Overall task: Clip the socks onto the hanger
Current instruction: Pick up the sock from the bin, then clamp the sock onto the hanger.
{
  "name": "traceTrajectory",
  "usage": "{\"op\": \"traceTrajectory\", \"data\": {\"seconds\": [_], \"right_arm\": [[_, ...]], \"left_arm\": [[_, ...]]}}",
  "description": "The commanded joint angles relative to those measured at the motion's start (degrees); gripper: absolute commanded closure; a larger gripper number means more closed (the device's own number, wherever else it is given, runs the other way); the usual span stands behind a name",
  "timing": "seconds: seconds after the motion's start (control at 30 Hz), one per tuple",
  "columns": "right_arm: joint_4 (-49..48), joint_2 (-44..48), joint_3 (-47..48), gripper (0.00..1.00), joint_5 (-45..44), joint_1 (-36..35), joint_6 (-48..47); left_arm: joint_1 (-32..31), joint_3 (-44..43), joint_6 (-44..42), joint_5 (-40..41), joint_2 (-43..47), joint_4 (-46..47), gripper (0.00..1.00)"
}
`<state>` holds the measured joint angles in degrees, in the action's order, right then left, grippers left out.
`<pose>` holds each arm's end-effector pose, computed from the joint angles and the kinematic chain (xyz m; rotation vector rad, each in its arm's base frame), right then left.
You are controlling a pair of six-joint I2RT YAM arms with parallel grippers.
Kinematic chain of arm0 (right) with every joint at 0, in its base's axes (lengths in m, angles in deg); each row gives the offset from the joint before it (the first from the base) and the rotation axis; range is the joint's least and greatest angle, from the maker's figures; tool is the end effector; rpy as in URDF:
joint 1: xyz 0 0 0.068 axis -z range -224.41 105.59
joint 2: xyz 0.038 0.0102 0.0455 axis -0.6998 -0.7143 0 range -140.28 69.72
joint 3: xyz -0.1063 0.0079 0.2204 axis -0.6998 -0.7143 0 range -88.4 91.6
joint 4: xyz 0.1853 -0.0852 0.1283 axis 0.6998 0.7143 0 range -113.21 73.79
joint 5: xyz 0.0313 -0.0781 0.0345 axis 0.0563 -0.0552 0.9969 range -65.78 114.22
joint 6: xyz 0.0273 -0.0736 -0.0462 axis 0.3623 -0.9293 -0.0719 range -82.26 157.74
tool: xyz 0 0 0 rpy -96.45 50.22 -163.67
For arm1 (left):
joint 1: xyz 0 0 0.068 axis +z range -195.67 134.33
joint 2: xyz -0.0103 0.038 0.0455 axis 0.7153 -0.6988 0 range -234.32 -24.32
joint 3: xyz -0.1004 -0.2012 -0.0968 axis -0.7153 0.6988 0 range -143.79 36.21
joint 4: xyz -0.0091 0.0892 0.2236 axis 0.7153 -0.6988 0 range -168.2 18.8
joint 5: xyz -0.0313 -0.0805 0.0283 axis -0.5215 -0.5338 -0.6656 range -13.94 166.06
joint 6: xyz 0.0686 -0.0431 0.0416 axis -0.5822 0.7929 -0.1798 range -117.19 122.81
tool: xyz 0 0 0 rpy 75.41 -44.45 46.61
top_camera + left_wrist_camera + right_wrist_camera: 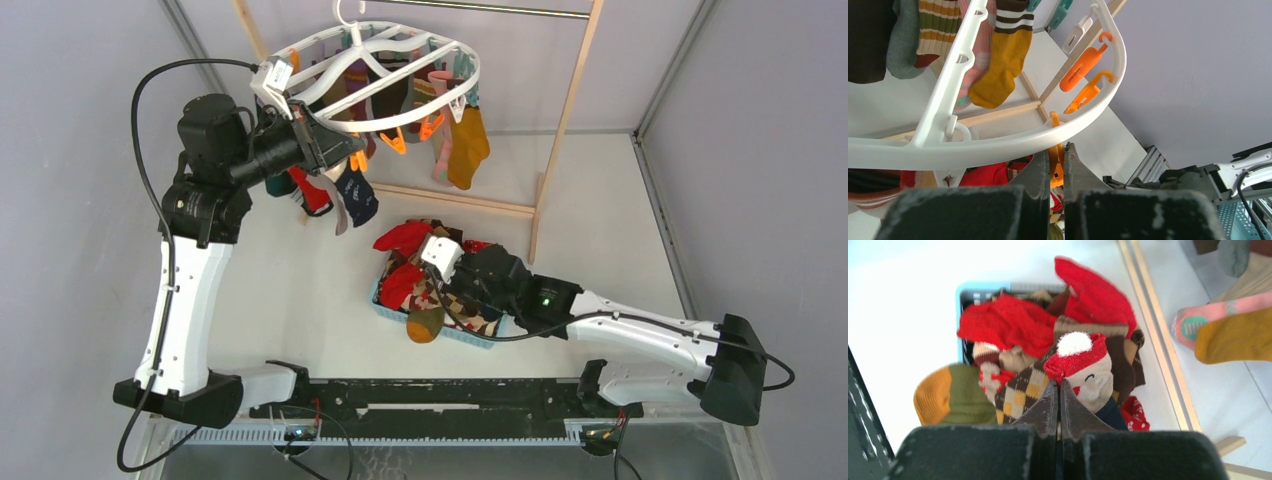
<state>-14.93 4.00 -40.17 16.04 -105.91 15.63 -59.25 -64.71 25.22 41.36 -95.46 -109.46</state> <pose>0.1502 0.2524 0.2507 -1.2825 1.5706 0.2920 0.2294 -0.1031 0.4778 0.3314 1.7620 -0.9754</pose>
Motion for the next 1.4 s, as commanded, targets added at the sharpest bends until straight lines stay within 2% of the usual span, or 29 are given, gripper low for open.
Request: {"op": "traceTrajectory", "data": {"seconds": [0.0,0.17,0.6,0.9,1.37], "right_arm": [[-16.1,4.5,0.4,1.0,0.0,1.2,6.8],[-30.9,3.6,1.5,1.0,1.3,1.6,13.4],[-47.5,-12.2,12.8,1.0,-5.8,-0.3,17.2],[-50.5,-15.4,16.3,1.0,-5.2,-0.3,20.5],[-49.6,-16.5,18.6,1.0,-2.4,0.0,21.8]], "left_arm": [[0.5,0.1,-0.9,-0.2,1.5,-0.9,1.0],[0.5,0.6,-0.2,0.0,1.6,-0.3,1.0],[0.5,2.8,-0.3,0.8,2.5,0.9,1.0],[0.5,3.8,-0.2,1.1,2.6,1.9,1.0],[0.5,4.2,0.3,1.3,2.8,3.3,1.0]]}}
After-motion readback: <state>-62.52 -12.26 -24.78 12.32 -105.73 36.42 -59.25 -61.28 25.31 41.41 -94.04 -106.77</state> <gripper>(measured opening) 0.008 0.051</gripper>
